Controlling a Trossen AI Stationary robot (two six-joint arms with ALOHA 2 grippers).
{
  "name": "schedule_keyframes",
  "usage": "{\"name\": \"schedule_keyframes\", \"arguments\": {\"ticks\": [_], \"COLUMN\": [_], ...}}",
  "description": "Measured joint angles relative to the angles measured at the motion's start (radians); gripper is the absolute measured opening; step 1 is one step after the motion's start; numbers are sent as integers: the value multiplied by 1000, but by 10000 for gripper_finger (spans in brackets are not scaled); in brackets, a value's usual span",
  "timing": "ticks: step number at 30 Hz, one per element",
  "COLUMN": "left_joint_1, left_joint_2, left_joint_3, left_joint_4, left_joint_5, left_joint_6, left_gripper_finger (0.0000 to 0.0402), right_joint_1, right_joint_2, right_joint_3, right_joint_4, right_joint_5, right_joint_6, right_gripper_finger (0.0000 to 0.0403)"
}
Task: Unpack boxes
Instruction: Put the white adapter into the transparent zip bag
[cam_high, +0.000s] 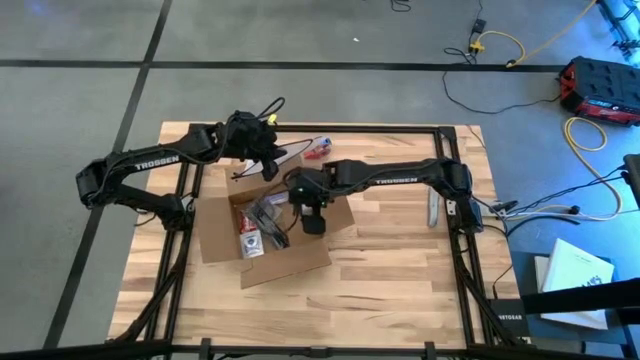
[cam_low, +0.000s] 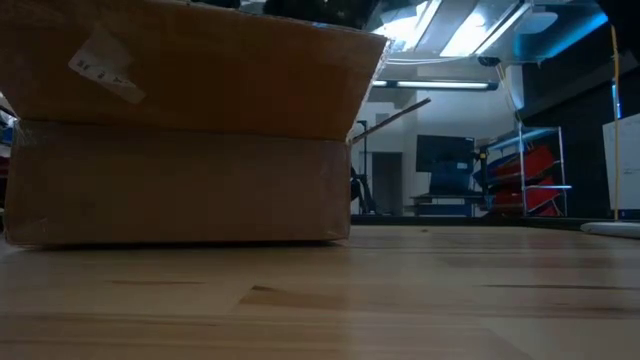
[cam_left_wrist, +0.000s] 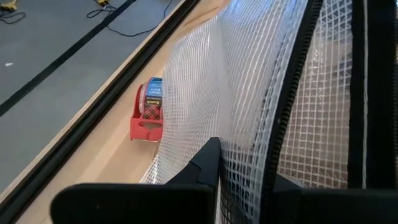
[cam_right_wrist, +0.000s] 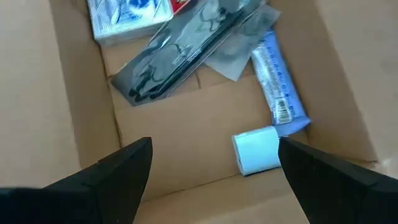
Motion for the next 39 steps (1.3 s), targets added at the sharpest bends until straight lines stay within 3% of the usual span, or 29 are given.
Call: {"name": "schedule_keyframes", "arguments": {"ticks": [7,16,23,39], "left_joint_1": [0,0,0,0], "left_joint_2": [0,0,0,0], "left_joint_3": [0,0,0,0], "left_joint_4": [-7,-14,-12,-7], "left_joint_5": [0,-1,-1,11], "left_joint_6": [-20,-20,-22,-37], "left_gripper_finger": [0,0,0,0], "right_joint_1": [-38,-57,-88,-105], "right_joint_2": [80,140,145,172], "right_joint_3": [-4,-3,-3,-2], "right_joint_4": [-13,8,49,1], "right_joint_5": [-32,9,122,8], "right_joint_6": [-169,-334,-347,-340], "right_gripper_finger": [335,335,335,335]}}
